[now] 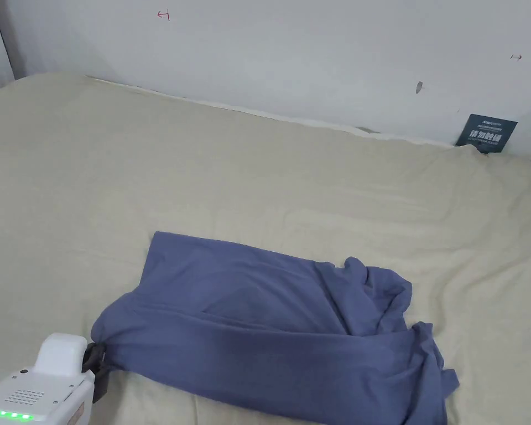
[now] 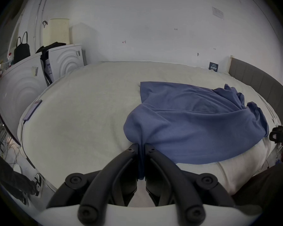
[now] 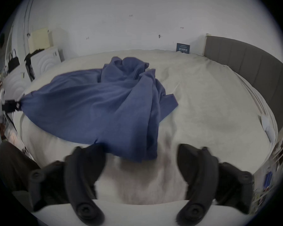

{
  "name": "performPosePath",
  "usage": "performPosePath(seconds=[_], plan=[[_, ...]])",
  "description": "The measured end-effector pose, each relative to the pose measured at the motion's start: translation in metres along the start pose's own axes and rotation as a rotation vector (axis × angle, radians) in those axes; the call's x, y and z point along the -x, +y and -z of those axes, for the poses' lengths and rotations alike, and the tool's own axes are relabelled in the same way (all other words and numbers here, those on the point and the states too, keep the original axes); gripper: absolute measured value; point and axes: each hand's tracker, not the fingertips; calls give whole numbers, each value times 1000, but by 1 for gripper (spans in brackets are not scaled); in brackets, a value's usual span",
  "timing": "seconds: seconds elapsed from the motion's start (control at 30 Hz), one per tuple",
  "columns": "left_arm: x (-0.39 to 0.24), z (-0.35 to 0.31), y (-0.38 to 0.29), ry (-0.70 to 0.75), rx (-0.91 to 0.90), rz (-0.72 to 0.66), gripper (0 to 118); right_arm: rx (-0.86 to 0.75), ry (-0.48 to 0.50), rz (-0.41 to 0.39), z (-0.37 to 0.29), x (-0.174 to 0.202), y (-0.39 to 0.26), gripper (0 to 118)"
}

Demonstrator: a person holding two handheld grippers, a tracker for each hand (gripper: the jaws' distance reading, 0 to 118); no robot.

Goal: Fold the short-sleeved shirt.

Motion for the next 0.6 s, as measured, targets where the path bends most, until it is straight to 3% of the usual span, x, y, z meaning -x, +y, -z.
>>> performPosePath(seconds=[0.03,0.1,0.13,0.17,0.2,0.27,0.4,0.6], plan=[[-2,0,0,-1,4,14,7,21,-1,-28,6,2,2,77],[-5,0,0,-3,5,22,7,28,66,-6,8,4,6,62],[-1,1,2,-7,11,18,7,3,42,-1,1,2,9,42],[-2,1,2,-6,14,15,7,-36,19,-10,-6,1,13,8],[0,0,3,-23,25,-21,6,-57,-60,-30,-11,1,16,8],[1,-5,7,-33,26,-58,5,-73,30,35,-26,-7,23,8],[7,-14,12,-84,34,-78,5,-129,-6,-28,-59,-3,37,8],[26,-44,-1,-106,32,-89,5,-147,-17,-35,-85,-4,7,8]])
